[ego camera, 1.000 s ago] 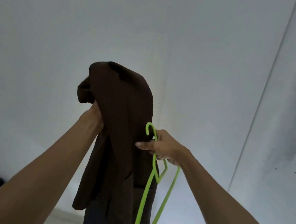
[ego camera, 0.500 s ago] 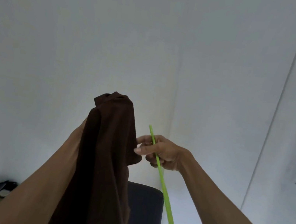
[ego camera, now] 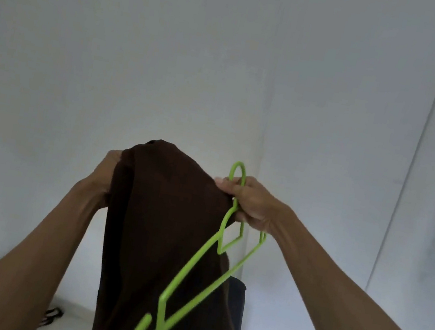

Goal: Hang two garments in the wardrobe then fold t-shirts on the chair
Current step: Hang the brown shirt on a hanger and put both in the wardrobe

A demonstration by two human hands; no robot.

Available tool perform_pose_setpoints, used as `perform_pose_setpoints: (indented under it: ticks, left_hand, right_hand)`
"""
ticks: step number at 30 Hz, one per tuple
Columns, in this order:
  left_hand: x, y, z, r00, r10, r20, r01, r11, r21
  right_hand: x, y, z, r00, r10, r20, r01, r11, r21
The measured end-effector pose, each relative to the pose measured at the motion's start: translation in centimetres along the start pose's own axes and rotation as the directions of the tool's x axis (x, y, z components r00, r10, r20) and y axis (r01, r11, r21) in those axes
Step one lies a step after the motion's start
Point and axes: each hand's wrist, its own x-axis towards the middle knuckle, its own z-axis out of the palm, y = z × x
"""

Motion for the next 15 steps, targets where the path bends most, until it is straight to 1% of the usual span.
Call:
perform_pose_setpoints:
  ticks: [2,3,5,6,7,8,9,10,11,12,13,15]
  left_hand:
    - [0.7,-1.9,-0.6,1.000,-0.002,0.017,0.000,0.995,0.100]
    - [1.1,-2.6,-0.7,0.999,-0.011,0.050,0.001,0.981,0.196]
    - [1.4,-3.3,-0.7,0.973,-0.091,0.210,0.001,0.920,0.391]
    - [1.4,-3.3,-0.6,0.934,-0.155,0.323,0.010,0.912,0.409]
    - [1.3,-3.2,-0.4,0.872,-0.188,0.452,0.017,0.934,0.357]
    - [1.2,-2.9,-0.1,0.801,-0.184,0.569,0.043,0.967,0.252]
    - [1.0,-2.4,0.5,0.746,-0.136,0.652,0.056,0.988,0.143]
    - [0.7,-1.7,1.2,0.716,-0.068,0.695,0.032,0.997,0.064]
    - [0.6,-1.1,1.9,0.699,-0.012,0.715,-0.018,0.999,0.034]
    - [0.2,-0.5,2.7,0.684,0.026,0.729,-0.076,0.996,0.036]
    - [-0.1,0.0,3.5,0.674,0.034,0.738,-0.126,0.990,0.069]
    - [-0.4,0.4,4.3,0.687,0.039,0.726,-0.171,0.979,0.109]
  right_hand:
    - [-0.1,-1.0,-0.2,0.996,-0.030,-0.079,0.032,0.999,0.031]
    - [0.0,-1.4,-0.1,0.993,-0.040,-0.110,0.044,0.999,0.031]
    - [0.3,-2.0,0.4,0.988,-0.049,-0.145,0.053,0.998,0.019]
    - [0.5,-2.2,0.7,0.987,-0.060,-0.149,0.062,0.998,0.008]
    - [0.7,-2.4,0.9,0.987,-0.073,-0.144,0.073,0.997,-0.004]
    - [0.8,-2.6,1.1,0.988,-0.087,-0.127,0.085,0.996,-0.020]
    - [0.9,-2.8,1.3,0.990,-0.100,-0.096,0.097,0.994,-0.039]
    - [0.9,-3.1,1.7,0.992,-0.115,-0.050,0.111,0.992,-0.067]
    - [0.9,-3.4,2.2,0.992,-0.123,0.000,0.122,0.988,-0.095]
    - [1.0,-3.6,2.7,0.991,-0.126,0.042,0.130,0.985,-0.117]
    - [0.9,-3.8,3.1,0.990,-0.123,0.068,0.132,0.982,-0.133]
    - [0.8,-4.2,3.5,0.990,-0.116,0.079,0.127,0.980,-0.156]
